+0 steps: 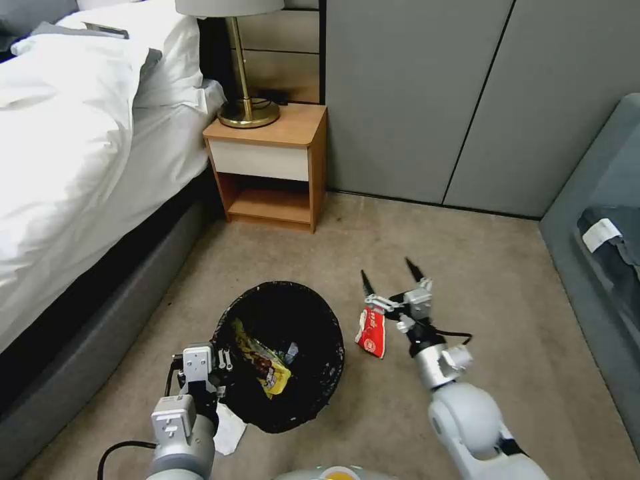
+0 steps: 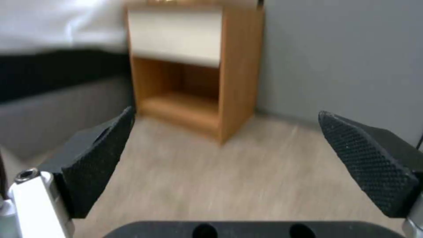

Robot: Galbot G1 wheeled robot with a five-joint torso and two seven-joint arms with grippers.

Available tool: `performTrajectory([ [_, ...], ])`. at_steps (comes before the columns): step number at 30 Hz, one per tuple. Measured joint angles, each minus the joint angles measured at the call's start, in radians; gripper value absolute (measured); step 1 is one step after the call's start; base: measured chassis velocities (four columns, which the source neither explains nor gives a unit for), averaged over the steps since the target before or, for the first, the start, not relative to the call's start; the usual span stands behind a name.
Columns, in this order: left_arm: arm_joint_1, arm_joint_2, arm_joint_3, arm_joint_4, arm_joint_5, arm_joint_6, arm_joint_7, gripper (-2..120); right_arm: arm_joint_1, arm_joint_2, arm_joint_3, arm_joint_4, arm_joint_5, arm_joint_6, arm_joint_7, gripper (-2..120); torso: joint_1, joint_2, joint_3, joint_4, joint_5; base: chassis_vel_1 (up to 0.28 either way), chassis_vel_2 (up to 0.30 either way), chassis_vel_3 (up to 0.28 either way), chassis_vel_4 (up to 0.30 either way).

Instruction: Pick up the trash bin, then pick up the garbage from the floor and place it into the trash bin.

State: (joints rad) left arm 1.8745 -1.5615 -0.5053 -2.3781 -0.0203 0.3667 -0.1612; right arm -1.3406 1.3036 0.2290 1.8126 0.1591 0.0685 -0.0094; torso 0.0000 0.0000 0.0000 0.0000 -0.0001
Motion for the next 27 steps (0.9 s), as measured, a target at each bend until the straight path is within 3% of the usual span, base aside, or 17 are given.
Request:
performTrajectory([
  [5, -0.011, -0.003, -0.004, 0.003, 0.001, 0.014, -0.003, 1, 0.082, -0.003, -0.068, -0.126, 0.063, -0.137, 0.027, 100, 0.0, 0.0, 0.0, 0.0, 0.0001, 0.0, 0.0, 0.0, 0.0],
  [8, -0.009, -0.008, -0.003, 0.005, 0.006, 0.015, -0.003, 1, 0.128, 0.004, -0.085, -0.215, 0.067, -0.16, 0.027, 100, 0.0, 0.0, 0.0, 0.0, 0.0001, 0.0, 0.0, 0.0, 0.0],
  [13, 0.001, -0.009, -0.005, 0.002, 0.009, 0.015, -0.003, 1, 0.207, 0.027, -0.086, -0.384, 0.051, -0.152, 0.02, 100, 0.0, 0.0, 0.0, 0.0, 0.0001, 0.0, 0.0, 0.0, 0.0],
  [20, 0.011, -0.016, -0.004, -0.01, 0.018, 0.013, -0.006, 1, 0.265, 0.044, -0.066, -0.52, 0.115, -0.137, -0.026, 100, 0.0, 0.0, 0.0, -0.0001, 0.0001, 0.0, 0.0, 0.0, 0.0],
  [27, 0.021, -0.019, 0.005, -0.014, 0.026, 0.005, -0.008, 1, 0.316, 0.054, -0.046, -0.614, 0.204, -0.201, -0.049, 100, 0.0, 0.0, 0.0, -0.0001, 0.0001, 0.0, 0.0, 0.0, 0.0],
])
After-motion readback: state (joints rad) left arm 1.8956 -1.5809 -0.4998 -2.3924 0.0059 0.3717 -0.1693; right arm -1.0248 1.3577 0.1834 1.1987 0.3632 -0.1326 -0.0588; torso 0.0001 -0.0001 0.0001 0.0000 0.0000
